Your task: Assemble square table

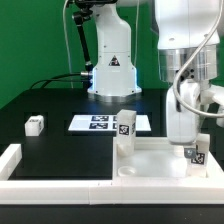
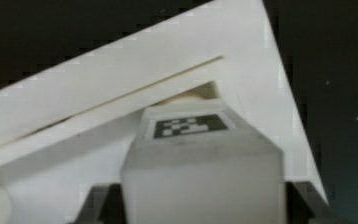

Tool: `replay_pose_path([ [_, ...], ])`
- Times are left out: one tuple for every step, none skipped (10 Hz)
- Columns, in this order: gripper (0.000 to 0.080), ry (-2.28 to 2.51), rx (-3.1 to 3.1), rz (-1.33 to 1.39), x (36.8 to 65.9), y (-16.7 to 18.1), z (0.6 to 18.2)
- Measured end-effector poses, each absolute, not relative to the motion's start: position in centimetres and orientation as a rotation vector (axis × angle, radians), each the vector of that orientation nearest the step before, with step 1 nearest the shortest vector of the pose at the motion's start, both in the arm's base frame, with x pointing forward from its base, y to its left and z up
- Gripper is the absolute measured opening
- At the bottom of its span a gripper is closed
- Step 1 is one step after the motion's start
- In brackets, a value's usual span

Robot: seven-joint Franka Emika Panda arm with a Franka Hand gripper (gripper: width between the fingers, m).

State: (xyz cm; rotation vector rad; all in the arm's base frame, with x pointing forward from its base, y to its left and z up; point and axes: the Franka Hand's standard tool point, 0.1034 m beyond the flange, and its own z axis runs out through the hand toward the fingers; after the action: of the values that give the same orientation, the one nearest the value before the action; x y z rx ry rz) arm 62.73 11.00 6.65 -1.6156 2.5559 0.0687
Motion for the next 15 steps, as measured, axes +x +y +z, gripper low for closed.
replay_pose_path([
  [0.0304,2.568,-1.601,0.068,62.7,11.0,6.7],
  [0.0304,2.567,-1.605,0.062,62.7,11.0,6.7],
  [0.0311,2.561,-1.617,0.06,62.7,11.0,6.6],
  [0.0311,2.558,-1.625,0.06,62.6,11.0,6.5],
  [0.0508,2.549,-1.639,0.06,62.6,11.0,6.5],
  [0.0508,2.549,-1.641,0.06,62.6,11.0,6.4],
  [0.0632,2.544,-1.644,0.06,62.6,11.2,6.6],
  [0.0644,2.512,-1.656,0.062,62.5,12.1,8.1],
  [0.0644,2.476,-1.671,0.064,62.3,12.2,9.9],
  [0.0648,2.442,-1.682,0.05,62.5,11.6,11.5],
  [0.0649,2.417,-1.684,0.029,62.4,10.7,12.8],
  [0.0649,2.421,-1.685,0.029,62.2,10.6,12.5],
  [0.0649,2.42,-1.69,0.028,62.2,10.7,12.4],
  [0.0649,2.418,-1.691,0.027,62.3,10.7,12.4],
  [0.0649,2.419,-1.691,0.027,62.2,10.7,12.3],
])
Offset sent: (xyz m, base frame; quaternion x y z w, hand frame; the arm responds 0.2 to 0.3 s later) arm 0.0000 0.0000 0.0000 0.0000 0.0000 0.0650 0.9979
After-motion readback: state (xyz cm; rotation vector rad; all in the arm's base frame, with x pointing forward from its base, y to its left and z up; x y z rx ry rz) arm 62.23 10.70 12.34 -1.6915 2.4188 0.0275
